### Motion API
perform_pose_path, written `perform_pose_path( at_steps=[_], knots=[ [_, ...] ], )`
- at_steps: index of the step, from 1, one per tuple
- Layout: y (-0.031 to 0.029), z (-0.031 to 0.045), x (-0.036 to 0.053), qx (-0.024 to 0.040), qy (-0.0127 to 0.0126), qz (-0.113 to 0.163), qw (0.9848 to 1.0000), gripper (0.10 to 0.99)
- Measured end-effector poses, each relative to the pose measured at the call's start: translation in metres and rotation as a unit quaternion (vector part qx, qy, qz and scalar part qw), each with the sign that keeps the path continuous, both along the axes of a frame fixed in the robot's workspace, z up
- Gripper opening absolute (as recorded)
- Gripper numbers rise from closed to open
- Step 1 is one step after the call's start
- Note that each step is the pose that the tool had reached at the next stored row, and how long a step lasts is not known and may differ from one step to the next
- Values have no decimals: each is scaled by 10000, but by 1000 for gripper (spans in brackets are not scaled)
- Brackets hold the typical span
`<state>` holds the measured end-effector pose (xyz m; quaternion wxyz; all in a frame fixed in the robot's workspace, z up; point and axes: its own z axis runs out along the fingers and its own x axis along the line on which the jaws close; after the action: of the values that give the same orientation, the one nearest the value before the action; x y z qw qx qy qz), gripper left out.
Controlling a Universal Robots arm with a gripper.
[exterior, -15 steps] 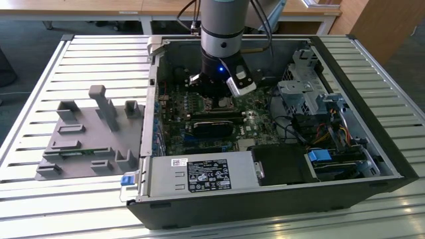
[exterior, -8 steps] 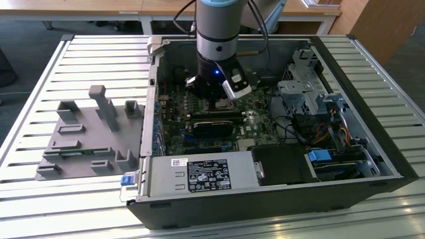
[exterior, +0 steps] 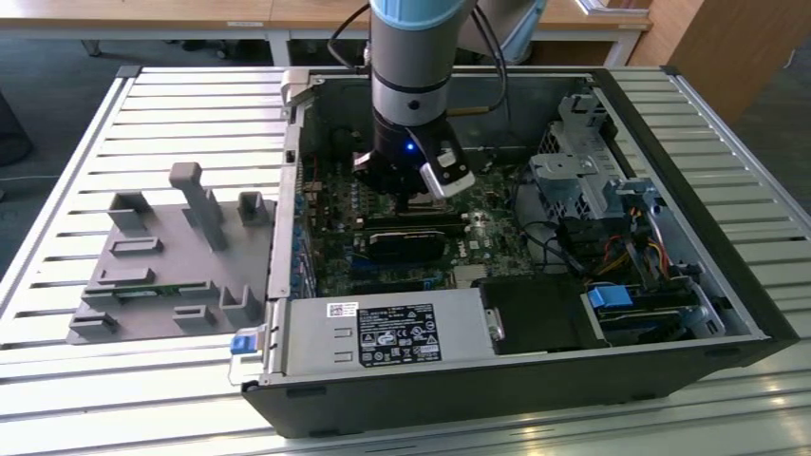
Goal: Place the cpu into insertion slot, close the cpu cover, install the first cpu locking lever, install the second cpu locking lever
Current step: 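Install the second cpu locking lever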
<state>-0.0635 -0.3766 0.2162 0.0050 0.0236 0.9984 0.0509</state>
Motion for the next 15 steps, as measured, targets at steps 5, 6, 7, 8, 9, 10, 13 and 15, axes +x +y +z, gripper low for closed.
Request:
perform_pose_path(
  at_steps=[5,6,7,8,9,10,13,15],
  knots=[
    [-70,-4,-36,95,-4,0,10000,106],
    [-78,-5,-49,120,-6,0,9999,106],
    [-85,-6,-60,149,-9,0,9999,106],
    [-89,-7,-69,176,-10,0,9998,106],
    [-92,-10,-77,209,-11,0,9998,106],
    [-95,-15,-83,241,-13,1,9997,106],
    [-98,-39,-97,307,-17,1,9995,106],
    [-100,-55,-105,352,-18,1,9994,106]
  ],
)
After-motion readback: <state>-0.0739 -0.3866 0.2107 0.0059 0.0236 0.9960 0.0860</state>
